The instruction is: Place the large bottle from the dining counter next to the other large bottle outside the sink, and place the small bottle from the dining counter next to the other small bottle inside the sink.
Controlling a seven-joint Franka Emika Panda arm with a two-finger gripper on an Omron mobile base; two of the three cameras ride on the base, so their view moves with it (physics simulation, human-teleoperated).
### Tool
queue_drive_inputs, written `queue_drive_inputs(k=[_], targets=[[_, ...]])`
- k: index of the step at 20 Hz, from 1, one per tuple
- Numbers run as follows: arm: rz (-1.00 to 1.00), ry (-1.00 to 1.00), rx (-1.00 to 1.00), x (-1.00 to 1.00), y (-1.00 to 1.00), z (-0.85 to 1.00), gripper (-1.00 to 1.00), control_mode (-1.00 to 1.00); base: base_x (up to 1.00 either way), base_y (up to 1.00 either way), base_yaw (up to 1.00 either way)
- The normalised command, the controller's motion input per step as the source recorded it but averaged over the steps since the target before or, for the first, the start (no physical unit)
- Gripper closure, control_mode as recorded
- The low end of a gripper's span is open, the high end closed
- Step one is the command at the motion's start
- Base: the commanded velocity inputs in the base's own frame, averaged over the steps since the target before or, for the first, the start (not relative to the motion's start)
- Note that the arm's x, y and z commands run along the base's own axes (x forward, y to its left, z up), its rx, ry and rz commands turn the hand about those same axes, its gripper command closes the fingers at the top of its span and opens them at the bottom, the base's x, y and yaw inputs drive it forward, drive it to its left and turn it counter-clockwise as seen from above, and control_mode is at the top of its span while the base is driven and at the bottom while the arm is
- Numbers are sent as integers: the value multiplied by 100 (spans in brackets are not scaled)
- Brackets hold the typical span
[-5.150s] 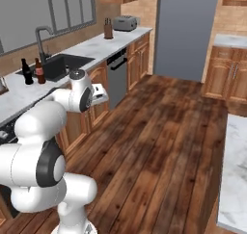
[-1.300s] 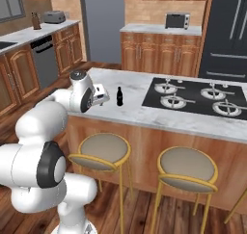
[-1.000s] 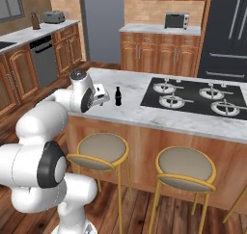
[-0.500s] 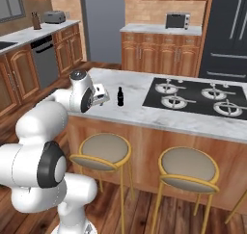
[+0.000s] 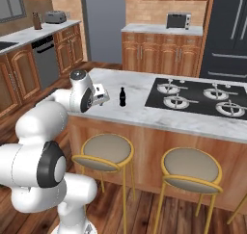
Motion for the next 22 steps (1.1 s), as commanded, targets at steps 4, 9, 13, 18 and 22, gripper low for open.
queue_drive_inputs(k=[4,9,13,18,22], targets=[[0,0,0,0,0,0,-100,100,28,0,0],[0,0,0,0,0,0,-100,100,31,0,0],[0,0,0,0,0,0,-100,100,30,0,0],[0,0,0,0,0,0,-100,100,30,0,0],[0,0,0,0,0,0,-100,100,34,0,-1]])
